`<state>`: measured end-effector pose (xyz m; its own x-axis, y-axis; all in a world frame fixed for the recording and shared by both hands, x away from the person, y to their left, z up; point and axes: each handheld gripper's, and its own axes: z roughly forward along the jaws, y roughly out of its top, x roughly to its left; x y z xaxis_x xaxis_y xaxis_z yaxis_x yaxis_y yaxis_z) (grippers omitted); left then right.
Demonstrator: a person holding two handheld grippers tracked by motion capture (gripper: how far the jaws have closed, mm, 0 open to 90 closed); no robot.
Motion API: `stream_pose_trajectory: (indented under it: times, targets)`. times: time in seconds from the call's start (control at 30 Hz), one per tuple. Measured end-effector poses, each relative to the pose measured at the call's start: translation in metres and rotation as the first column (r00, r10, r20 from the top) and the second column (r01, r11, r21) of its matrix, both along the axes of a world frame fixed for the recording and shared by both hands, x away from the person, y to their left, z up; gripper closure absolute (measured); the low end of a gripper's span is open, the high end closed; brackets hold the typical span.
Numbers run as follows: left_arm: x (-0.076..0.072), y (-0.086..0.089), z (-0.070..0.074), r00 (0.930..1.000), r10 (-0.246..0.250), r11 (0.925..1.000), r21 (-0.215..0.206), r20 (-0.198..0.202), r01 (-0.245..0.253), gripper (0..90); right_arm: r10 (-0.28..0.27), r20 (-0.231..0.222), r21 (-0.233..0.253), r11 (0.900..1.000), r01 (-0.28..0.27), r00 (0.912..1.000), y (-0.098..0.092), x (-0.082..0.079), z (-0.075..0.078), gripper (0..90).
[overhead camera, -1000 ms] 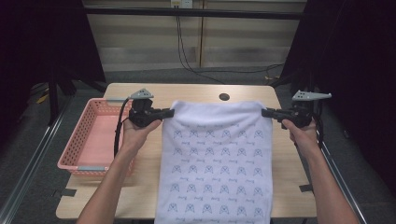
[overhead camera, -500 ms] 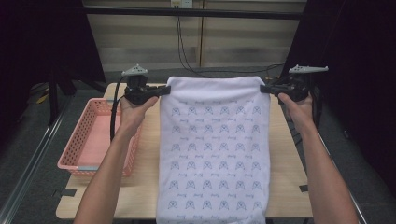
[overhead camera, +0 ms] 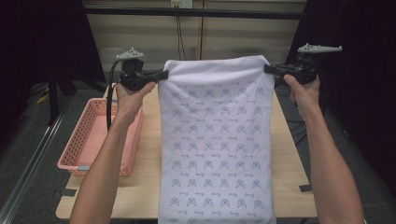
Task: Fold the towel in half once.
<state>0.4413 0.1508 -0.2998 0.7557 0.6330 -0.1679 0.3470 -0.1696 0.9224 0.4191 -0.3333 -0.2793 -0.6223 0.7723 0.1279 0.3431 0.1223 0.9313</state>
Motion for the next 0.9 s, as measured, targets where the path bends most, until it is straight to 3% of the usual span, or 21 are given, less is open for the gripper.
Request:
stream_pose_trajectory:
  times: [0.07, 0.2, 0.23, 0.33, 0.37, 0.4, 0.47, 0.6, 0.67, 0.7, 0.73, 0.77, 0.83, 0.87, 0.9]
  targets:
    - [-0.009, -0.001, -0.013, 0.9995, -0.021, 0.9994, 0.027, -0.025, 0.021, 87.0, 0.025, -0.025, -0.021, 0.999, -0.026, 0.9994, -0.001, -0.011, -0.013, 87.5]
    - [-0.024, -0.001, -0.02, 0.9982, -0.051, 0.9983, 0.025, -0.032, 0.052, 87.0, 0.048, -0.042, -0.014, 0.999, -0.049, 0.9979, -0.004, -0.025, -0.024, 87.5]
    - [-0.029, 0.0, -0.023, 0.9974, -0.066, 0.9974, 0.027, -0.029, 0.067, 87.0, 0.066, -0.067, -0.031, 0.997, -0.068, 0.9956, -0.005, -0.037, -0.029, 87.5]
    - [-0.056, 0.0, -0.035, 0.9937, -0.105, 0.9934, 0.042, -0.038, 0.107, 86.9, 0.093, -0.086, -0.045, 0.994, -0.097, 0.992, -0.007, -0.058, -0.038, 87.5]
    - [-0.056, 0.0, -0.035, 0.9937, -0.105, 0.9934, 0.042, -0.038, 0.107, 87.0, 0.093, -0.086, -0.045, 0.994, -0.097, 0.992, -0.007, -0.058, -0.038, 87.5]
    - [-0.064, 0.001, -0.039, 0.9919, -0.12, 0.9924, 0.023, -0.042, 0.121, 86.9, 0.091, -0.092, -0.052, 0.994, -0.096, 0.9916, -0.01, -0.075, -0.047, 87.6]
    - [-0.077, 0.001, -0.043, 0.9909, -0.13, 0.9908, 0.032, -0.034, 0.131, 86.8, 0.09, -0.096, -0.054, 0.994, -0.095, 0.9913, -0.011, -0.082, -0.051, 87.6]
    - [-0.112, -0.001, -0.058, 0.985, -0.167, 0.985, 0.038, -0.044, 0.168, 86.9, 0.115, -0.133, -0.067, 0.99, -0.124, 0.9845, -0.012, -0.123, -0.077, 87.8]
    - [-0.123, 0.001, -0.068, 0.9836, -0.168, 0.9847, 0.035, -0.066, 0.171, 86.9, 0.13, -0.149, -0.059, 0.988, -0.14, 0.9802, -0.011, -0.139, -0.087, 87.7]
    - [-0.123, 0.001, -0.068, 0.9836, -0.168, 0.9847, 0.035, -0.066, 0.171, 86.9, 0.13, -0.149, -0.059, 0.988, -0.14, 0.9802, -0.011, -0.139, -0.087, 87.7]
    - [-0.134, 0.004, -0.085, 0.9803, -0.149, 0.9859, 0.056, -0.129, 0.158, 86.9, 0.135, -0.179, -0.077, 0.986, -0.151, 0.9746, -0.008, -0.154, -0.098, 87.7]
    - [-0.134, 0.004, -0.085, 0.9803, -0.149, 0.9859, 0.056, -0.129, 0.158, 86.9, 0.149, -0.197, -0.081, 0.983, -0.168, 0.969, -0.007, -0.161, -0.104, 87.8]
    - [-0.153, 0.007, -0.107, 0.9683, -0.174, 0.9807, 0.056, -0.179, 0.187, 86.9, 0.147, -0.235, -0.1, 0.98, -0.175, 0.9607, -0.006, -0.172, -0.115, 87.8]
    - [-0.159, 0.007, -0.111, 0.9653, -0.186, 0.9782, 0.058, -0.183, 0.2, 86.9, 0.151, -0.26, -0.108, 0.977, -0.184, 0.9537, -0.005, -0.179, -0.123, 87.7]
    - [-0.159, 0.007, -0.111, 0.9653, -0.186, 0.9782, 0.058, -0.183, 0.2, 86.9, 0.151, -0.26, -0.108, 0.977, -0.184, 0.9537, -0.005, -0.179, -0.123, 87.7]
